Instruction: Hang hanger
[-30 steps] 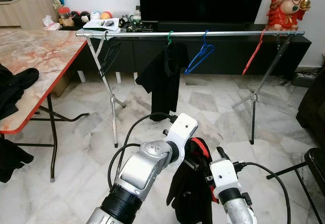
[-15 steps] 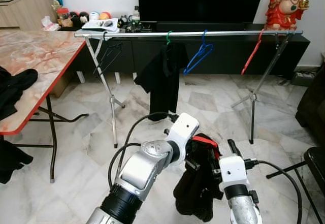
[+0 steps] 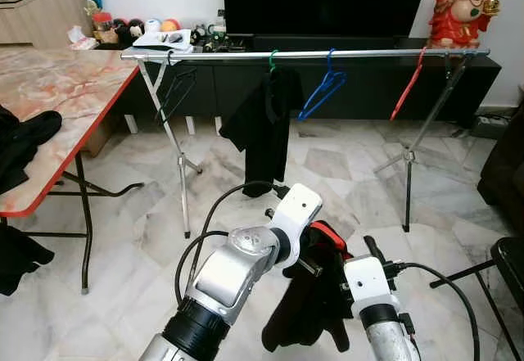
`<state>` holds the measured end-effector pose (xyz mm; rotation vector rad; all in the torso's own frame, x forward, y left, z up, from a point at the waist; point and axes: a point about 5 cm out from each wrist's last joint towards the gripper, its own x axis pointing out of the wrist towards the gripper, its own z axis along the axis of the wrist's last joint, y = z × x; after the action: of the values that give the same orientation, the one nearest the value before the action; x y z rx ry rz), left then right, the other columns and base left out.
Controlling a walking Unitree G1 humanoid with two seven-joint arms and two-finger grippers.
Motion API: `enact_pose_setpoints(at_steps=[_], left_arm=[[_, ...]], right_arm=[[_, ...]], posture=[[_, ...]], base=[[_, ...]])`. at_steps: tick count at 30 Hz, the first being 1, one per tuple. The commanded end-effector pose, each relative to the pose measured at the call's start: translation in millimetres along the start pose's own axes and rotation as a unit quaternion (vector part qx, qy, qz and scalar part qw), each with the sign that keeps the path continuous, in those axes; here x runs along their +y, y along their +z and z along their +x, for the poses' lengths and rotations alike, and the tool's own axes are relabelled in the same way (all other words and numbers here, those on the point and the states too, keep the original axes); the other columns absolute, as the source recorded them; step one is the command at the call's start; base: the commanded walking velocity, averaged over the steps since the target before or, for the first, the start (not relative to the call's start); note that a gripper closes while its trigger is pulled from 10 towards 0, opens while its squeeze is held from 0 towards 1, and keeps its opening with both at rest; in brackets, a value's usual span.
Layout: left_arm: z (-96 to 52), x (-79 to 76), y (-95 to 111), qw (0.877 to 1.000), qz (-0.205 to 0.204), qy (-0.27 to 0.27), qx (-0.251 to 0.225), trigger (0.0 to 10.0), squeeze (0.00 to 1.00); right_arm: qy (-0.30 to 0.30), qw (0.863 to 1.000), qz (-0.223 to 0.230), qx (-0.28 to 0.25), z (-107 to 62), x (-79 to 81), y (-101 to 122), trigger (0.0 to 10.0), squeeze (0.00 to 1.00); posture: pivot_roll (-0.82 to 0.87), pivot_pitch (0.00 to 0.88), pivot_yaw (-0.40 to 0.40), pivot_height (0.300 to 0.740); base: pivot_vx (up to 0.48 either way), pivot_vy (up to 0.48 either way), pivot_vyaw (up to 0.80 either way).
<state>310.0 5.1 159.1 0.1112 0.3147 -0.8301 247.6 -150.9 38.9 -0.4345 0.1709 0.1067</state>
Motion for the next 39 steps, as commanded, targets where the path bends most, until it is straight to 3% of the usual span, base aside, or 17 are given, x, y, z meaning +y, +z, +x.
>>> enact_pose_setpoints(at_steps=[1, 4, 8, 10, 16, 22, 35, 37, 38, 39], left_arm=[[-1.4, -0.5, 1.5, 1.000, -0.001, -0.007, -0.004, 10.0, 0.00], [-1.9, 0.0, 1.3, 1.000, -0.001, -0.007, -0.004, 10.0, 0.00], [-2.0, 0.1, 1.2, 1.000, -0.002, -0.007, -0.003, 10.0, 0.00], [-2.3, 0.3, 1.0, 1.000, -0.002, -0.007, -0.003, 10.0, 0.00], [-2.1, 0.5, 0.8, 1.000, -0.002, -0.008, -0.002, 10.0, 0.00], [-1.8, 0.2, 0.9, 1.000, -0.001, -0.008, -0.003, 10.0, 0.00], [-1.8, -0.6, 0.9, 1.000, -0.001, -0.010, -0.004, 10.0, 0.00], [-1.7, -0.8, 1.1, 1.000, -0.001, -0.010, -0.004, 10.0, 0.00], [-1.7, -0.8, 1.1, 1.000, 0.000, -0.010, -0.004, 10.0, 0.00], [-1.7, -0.8, 1.1, 1.000, 0.000, -0.010, -0.004, 10.0, 0.00]], right_arm=[[0.068, 0.997, 0.000, 0.041, -10.6, 17.7, -16.4, 10.0, 0.00], [0.117, 0.992, -0.004, 0.049, -18.1, 28.1, -18.8, 10.0, 0.00], [0.119, 0.992, -0.004, 0.052, -20.7, 27.1, -18.2, 10.0, 0.00], [0.081, 0.997, 0.015, -0.002, -20.7, 17.3, -3.1, 10.0, 0.00], [0.008, 0.996, 0.046, -0.079, -21.7, -0.2, 20.0, 10.0, 0.00], [0.016, 0.992, 0.064, -0.111, -20.2, 6.3, 29.5, 10.0, 0.00], [-0.009, 0.992, 0.079, -0.098, -6.4, 6.3, 23.4, 10.0, 0.00], [-0.017, 0.991, 0.086, -0.098, -4.8, 6.2, 23.4, 10.0, 0.84], [-0.020, 0.991, 0.091, -0.096, -4.3, 6.4, 23.2, 10.0, 0.98], [-0.020, 0.991, 0.091, -0.096, -4.3, 6.4, 23.2, 10.0, 0.98]], posture=[[0.11, 0.056, 0.038, 0.740], [0.11, 0.060, 0.038, 0.740], [0.11, 0.060, 0.038, 0.740], [0.11, 0.063, 0.041, 0.740], [0.10, 0.066, 0.044, 0.740], [0.11, 0.066, 0.042, 0.740], [0.11, 0.062, 0.042, 0.740], [0.11, 0.061, 0.041, 0.740], [0.11, 0.061, 0.041, 0.740], [0.11, 0.061, 0.041, 0.740]], base=[[0.000, 0.000, 0.00], [0.000, 0.000, 0.00], [0.000, 0.000, 0.00], [0.000, 0.000, 0.00], [0.000, 0.000, 0.00], [0.000, 0.000, 0.00], [0.000, 0.000, 0.00], [0.000, 0.000, 0.00], [0.000, 0.000, 0.00], [0.000, 0.000, 0.00]])
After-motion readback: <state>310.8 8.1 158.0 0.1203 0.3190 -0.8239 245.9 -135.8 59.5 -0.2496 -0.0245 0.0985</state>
